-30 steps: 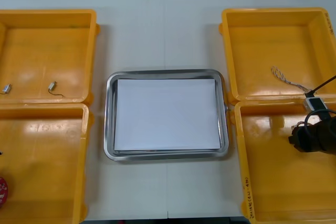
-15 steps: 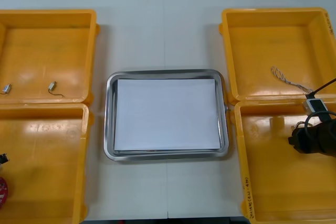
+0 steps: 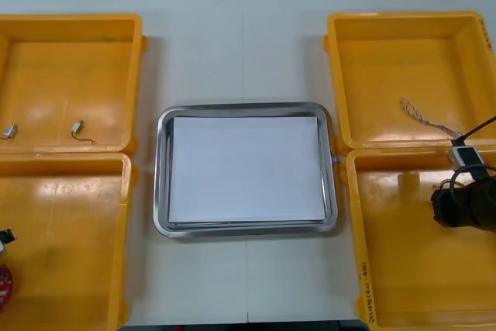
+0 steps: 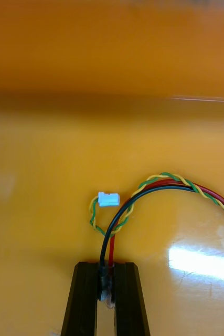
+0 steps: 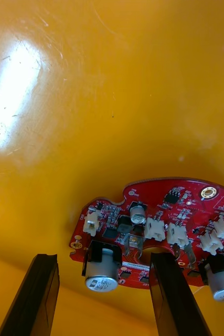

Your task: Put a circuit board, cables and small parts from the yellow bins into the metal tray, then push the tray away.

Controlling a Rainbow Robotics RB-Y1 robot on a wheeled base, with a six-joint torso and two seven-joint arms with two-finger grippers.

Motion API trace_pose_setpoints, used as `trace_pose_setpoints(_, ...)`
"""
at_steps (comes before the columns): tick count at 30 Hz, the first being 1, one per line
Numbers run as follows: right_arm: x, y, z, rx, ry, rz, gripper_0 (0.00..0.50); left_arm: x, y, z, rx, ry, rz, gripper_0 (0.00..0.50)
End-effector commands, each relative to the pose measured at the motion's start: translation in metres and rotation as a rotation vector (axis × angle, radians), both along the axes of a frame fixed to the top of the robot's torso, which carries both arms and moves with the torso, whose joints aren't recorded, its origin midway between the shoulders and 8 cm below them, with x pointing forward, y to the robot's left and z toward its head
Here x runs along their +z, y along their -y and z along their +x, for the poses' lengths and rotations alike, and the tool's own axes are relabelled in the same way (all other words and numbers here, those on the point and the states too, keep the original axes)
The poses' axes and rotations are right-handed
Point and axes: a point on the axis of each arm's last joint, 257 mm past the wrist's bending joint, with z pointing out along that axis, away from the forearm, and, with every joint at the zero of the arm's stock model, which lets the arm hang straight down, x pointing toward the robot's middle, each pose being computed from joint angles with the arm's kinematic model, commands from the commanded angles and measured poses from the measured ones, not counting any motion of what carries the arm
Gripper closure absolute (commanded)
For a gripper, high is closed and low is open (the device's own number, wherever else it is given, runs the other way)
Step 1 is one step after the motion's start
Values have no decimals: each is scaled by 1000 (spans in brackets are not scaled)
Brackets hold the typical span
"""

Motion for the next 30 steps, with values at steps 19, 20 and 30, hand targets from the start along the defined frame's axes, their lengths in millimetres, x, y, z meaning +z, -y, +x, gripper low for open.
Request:
trace_pose_setpoints(19,60,-14,-50,90,-91,37,500,-14,-10,-18,-26,-38,30,0)
trace_pose_setpoints(20,59,-18,-56,76,-98,47,500,-15,-11,-18,-22,-41,28,0)
trace_pose_setpoints(30,56,-33,-102,-1,-138,63,500,-15,-10,-14,-17,-40,17,345)
